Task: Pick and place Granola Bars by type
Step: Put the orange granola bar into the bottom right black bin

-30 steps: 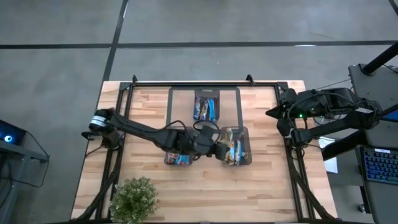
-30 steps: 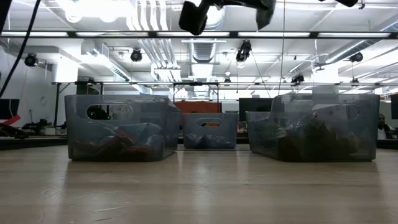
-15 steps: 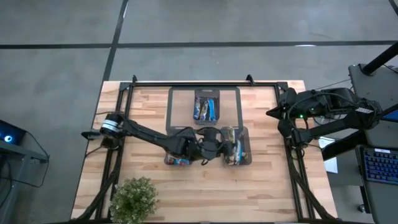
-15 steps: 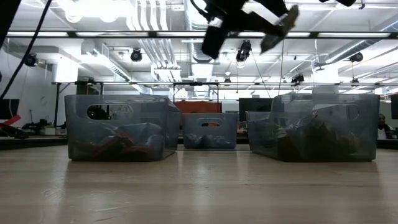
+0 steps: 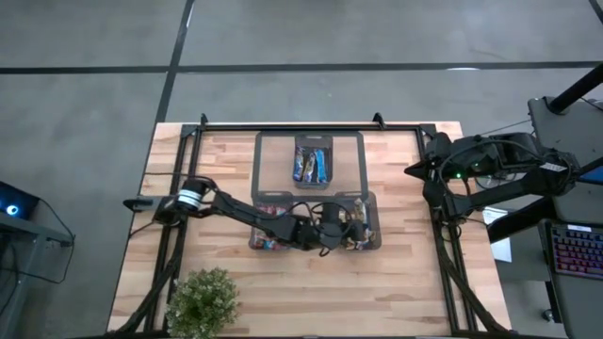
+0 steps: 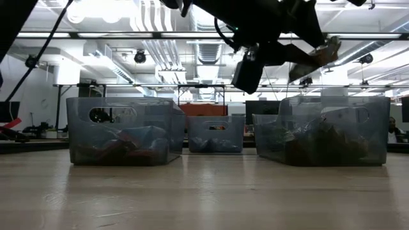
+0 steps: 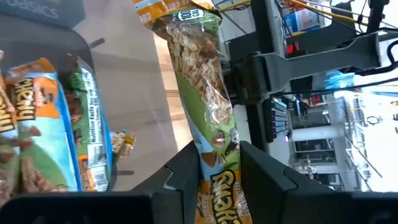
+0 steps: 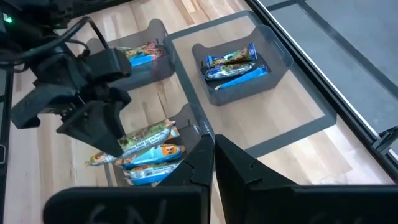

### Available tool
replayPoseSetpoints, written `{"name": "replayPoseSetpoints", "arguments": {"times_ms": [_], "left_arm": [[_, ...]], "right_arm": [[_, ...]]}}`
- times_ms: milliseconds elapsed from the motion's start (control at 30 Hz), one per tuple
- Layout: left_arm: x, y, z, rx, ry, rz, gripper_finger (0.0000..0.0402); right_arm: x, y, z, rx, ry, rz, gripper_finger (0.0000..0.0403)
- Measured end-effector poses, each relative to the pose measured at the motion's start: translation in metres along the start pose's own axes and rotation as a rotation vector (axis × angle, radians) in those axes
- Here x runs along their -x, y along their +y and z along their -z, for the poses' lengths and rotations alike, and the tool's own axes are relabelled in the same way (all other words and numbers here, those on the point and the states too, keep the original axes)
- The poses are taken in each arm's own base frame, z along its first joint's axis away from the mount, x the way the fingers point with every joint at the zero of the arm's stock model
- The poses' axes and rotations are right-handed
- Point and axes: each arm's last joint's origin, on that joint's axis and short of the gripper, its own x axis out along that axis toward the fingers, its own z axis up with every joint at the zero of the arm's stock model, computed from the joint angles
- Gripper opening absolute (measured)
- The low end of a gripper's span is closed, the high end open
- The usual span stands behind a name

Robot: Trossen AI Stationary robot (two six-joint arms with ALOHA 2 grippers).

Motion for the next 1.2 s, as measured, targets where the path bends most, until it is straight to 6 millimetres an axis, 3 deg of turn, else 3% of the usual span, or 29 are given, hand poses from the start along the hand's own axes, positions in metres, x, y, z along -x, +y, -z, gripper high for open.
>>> {"name": "replayPoseSetpoints", "arguments": {"times_ms": [167,333,533,1200], "left_arm": [[-0.005,0.006,-0.006,-0.014,0.029,-0.042,0.009],[-0.016,0.011,-0.024,-0.04,0.131,-0.067,0.009],[-0.025,0.02,-0.044,-0.031,0.137,-0.132,0.009],[-0.023,0.031,-0.045,-0.015,0.193,-0.242,0.009]], "right_arm": [[0.0,0.0,0.0,0.001,0.001,-0.002,0.0008],[0.0,0.0,0.0,0.0,0.003,-0.005,0.0008],[0.0,0.0,0.0,-0.005,0.003,-0.006,0.0008],[0.0,0.0,0.0,-0.005,0.003,-0.006,0.0008]]}}
